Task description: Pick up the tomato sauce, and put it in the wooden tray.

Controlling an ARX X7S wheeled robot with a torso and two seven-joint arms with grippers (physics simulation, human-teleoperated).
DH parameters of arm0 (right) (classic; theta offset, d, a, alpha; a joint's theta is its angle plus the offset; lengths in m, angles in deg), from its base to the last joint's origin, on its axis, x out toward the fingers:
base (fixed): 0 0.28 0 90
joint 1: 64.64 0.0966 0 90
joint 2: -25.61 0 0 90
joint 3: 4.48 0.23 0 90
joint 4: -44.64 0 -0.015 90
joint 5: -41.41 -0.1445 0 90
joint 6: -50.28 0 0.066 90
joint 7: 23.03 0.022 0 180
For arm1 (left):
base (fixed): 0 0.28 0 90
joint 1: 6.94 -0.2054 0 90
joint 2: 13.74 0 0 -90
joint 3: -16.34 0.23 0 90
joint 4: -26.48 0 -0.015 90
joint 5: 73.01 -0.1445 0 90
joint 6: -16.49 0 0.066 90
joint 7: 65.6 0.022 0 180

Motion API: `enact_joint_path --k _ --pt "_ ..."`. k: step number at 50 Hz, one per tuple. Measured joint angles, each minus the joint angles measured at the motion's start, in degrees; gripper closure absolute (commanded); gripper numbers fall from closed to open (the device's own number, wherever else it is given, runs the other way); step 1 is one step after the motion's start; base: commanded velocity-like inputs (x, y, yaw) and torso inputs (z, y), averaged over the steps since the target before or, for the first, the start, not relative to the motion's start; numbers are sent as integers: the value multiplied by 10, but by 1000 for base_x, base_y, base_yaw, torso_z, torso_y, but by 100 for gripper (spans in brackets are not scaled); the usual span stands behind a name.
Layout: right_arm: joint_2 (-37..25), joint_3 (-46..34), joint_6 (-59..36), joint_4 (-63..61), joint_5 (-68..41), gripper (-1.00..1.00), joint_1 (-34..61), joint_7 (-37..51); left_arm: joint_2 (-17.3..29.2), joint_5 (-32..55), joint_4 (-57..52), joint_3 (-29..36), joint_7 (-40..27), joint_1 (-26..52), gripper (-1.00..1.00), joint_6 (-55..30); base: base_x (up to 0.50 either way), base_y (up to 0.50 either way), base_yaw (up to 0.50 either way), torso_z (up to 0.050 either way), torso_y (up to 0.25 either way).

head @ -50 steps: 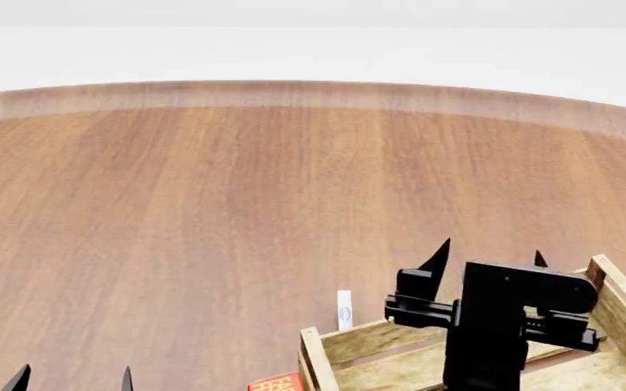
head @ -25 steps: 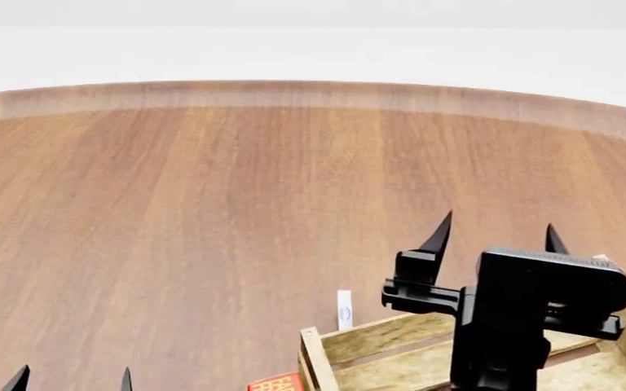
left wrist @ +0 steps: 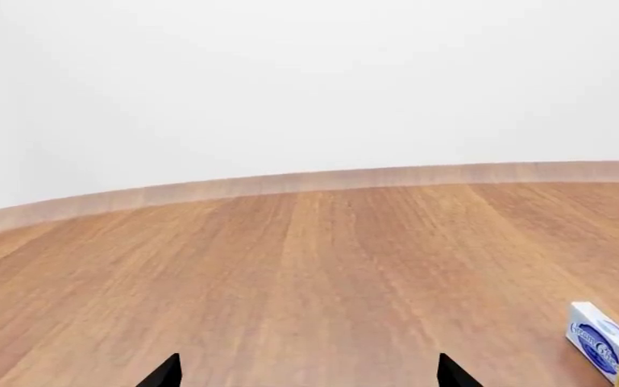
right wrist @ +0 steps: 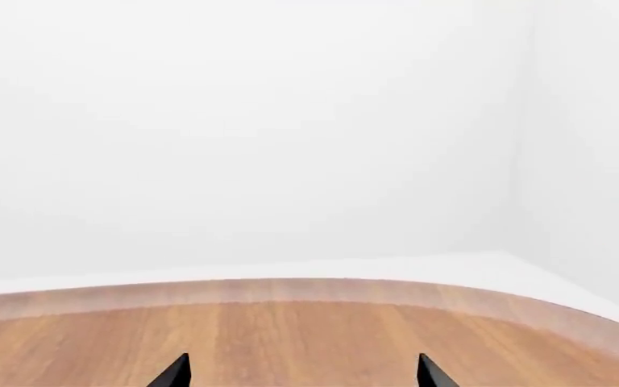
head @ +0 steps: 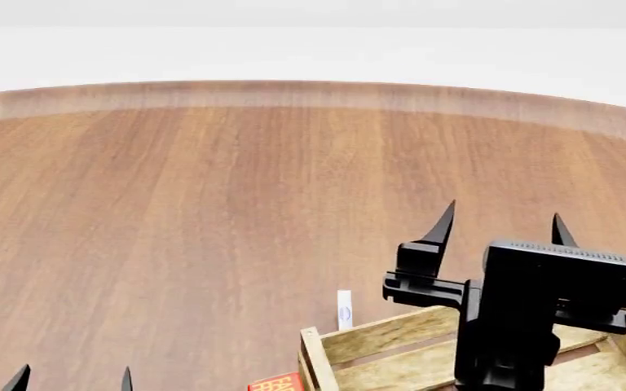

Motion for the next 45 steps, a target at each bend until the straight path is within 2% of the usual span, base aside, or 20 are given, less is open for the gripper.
enact_joint_path --k 26,45 --pt "-12 -10 -4 -33 -5 -100 -11 13 1 0 0 3 -3 0 -100 2 0 0 0 0 0" --pt "-25 -54 18 -128 22 -100 -69 25 3 2 1 5 -3 0 -100 3 0 0 0 0 0"
